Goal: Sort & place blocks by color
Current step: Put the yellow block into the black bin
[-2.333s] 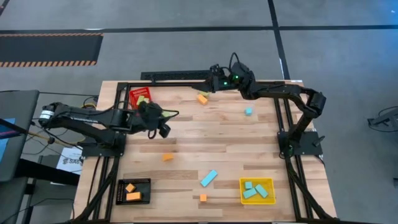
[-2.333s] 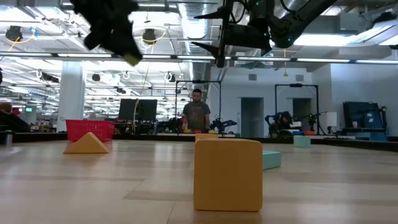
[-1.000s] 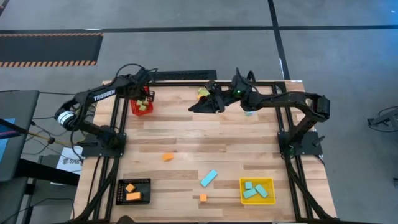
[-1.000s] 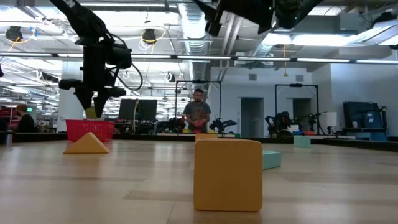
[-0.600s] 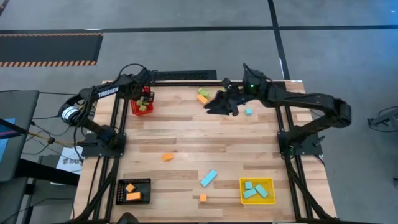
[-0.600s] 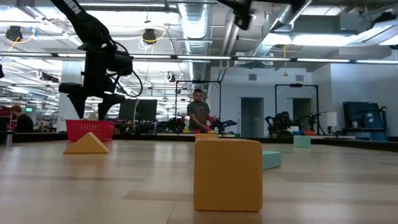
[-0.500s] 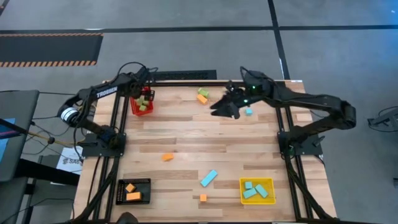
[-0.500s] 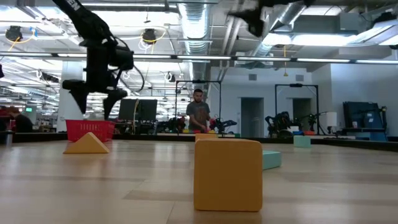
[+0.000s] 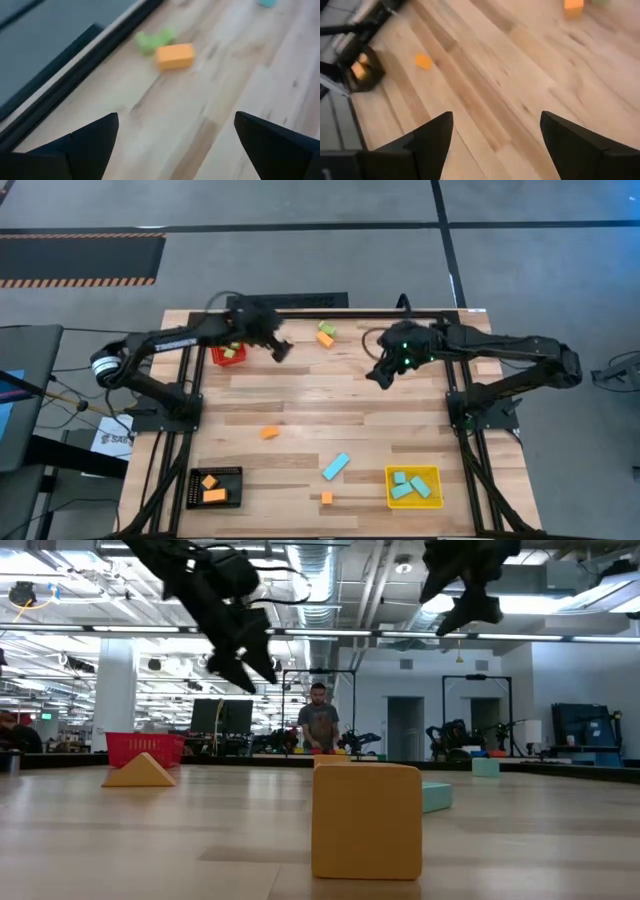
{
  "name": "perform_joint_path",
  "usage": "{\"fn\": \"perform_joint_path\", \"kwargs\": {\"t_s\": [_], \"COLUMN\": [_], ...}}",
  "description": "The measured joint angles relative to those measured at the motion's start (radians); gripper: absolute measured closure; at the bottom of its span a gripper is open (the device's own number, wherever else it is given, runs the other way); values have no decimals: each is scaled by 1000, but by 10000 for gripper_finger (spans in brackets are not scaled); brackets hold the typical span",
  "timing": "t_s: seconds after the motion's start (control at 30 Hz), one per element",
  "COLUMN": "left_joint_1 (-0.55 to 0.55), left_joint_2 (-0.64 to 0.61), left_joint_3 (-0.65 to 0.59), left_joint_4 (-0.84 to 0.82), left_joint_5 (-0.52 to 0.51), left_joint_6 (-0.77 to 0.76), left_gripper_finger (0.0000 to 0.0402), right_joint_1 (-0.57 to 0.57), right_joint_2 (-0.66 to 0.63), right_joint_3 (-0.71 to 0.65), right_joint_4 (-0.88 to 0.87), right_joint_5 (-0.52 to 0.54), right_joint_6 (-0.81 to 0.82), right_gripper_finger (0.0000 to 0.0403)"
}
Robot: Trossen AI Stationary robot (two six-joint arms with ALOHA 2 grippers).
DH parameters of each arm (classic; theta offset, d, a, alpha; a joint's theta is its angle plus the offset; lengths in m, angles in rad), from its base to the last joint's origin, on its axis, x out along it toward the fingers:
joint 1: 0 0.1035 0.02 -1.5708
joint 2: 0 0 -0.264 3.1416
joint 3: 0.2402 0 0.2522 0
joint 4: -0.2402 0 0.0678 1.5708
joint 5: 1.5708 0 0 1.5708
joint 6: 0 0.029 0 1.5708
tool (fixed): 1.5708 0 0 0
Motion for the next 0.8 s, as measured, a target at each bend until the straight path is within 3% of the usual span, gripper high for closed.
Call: {"fn": "perform_joint_path", "kwargs": {"t_s": [0.1,0.17,0.3,0.57,0.8], "left_joint_1": [-70,-109,-158,-108,-12], "left_joint_2": [77,131,263,613,844], "left_joint_3": [-1,7,105,496,827], "left_joint_4": [127,180,143,-49,-320], "left_joint_5": [27,69,79,52,122], "left_joint_6": [87,229,513,740,781], "left_gripper_finger": [15,15,15,15,15], "right_joint_1": [70,121,217,337,387], "right_joint_2": [0,0,0,0,0], "right_joint_3": [0,0,0,0,0], "right_joint_4": [-15,-20,-20,-27,-29], "right_joint_5": [41,66,115,198,208], "right_joint_6": [63,104,176,298,352], "right_gripper_finger": [84,84,84,84,84]}}
